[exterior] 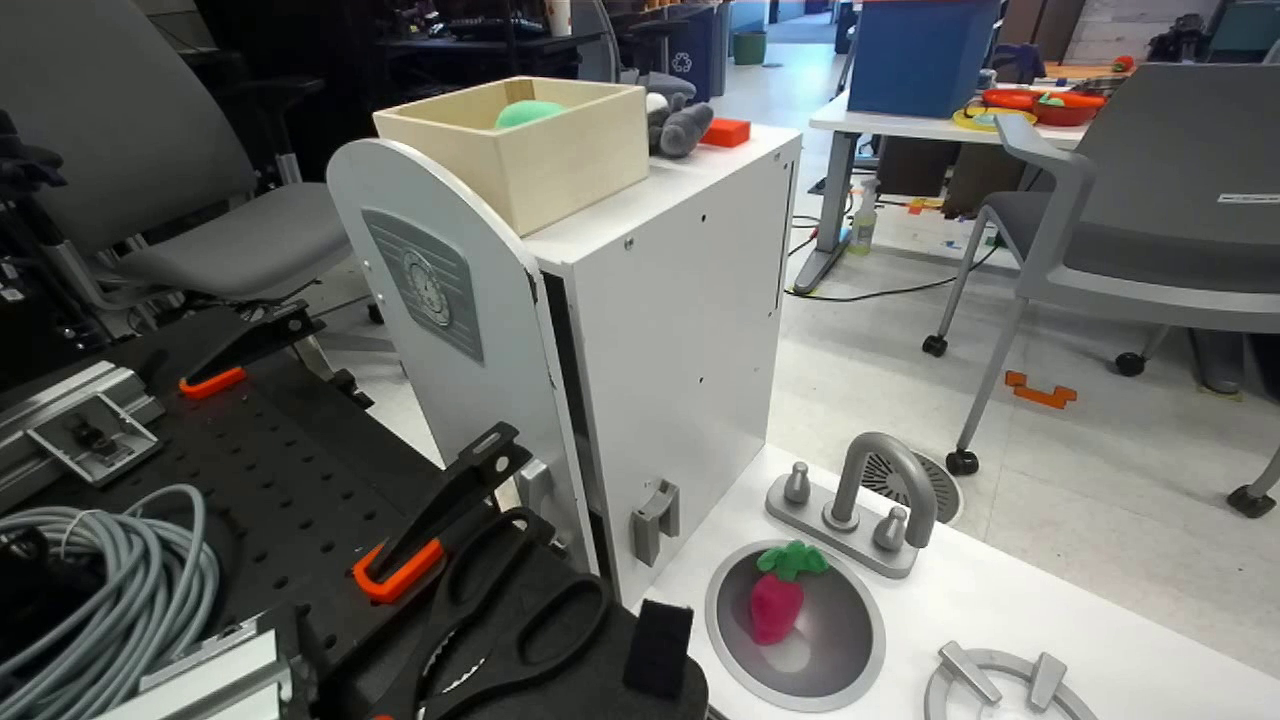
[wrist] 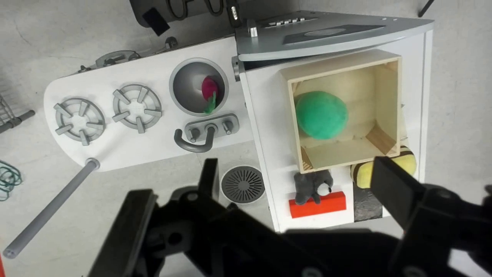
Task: Remove the green object from the box
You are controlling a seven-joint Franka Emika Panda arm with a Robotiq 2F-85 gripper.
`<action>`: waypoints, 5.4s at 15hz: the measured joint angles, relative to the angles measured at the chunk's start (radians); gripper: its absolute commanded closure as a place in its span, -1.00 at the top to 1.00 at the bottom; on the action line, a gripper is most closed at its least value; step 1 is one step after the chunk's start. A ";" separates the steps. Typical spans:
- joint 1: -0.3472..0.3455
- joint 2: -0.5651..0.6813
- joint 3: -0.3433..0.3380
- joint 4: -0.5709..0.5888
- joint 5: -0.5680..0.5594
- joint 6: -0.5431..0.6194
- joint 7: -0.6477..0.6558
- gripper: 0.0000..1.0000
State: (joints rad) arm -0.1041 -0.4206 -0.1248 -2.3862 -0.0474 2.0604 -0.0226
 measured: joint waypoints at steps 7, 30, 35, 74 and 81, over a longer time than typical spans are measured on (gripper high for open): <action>0.036 0.139 0.073 0.088 -0.034 0.027 -0.036 1.00; 0.102 0.218 0.102 0.007 -0.007 0.217 -0.138 1.00; 0.101 0.229 0.101 0.009 -0.001 0.168 -0.137 1.00; 0.112 0.485 0.119 0.100 -0.041 0.143 -0.148 1.00; 0.104 0.486 0.113 0.101 -0.041 0.105 -0.149 1.00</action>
State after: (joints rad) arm -0.0001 0.0653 -0.0122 -2.2854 -0.0882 2.1653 -0.1712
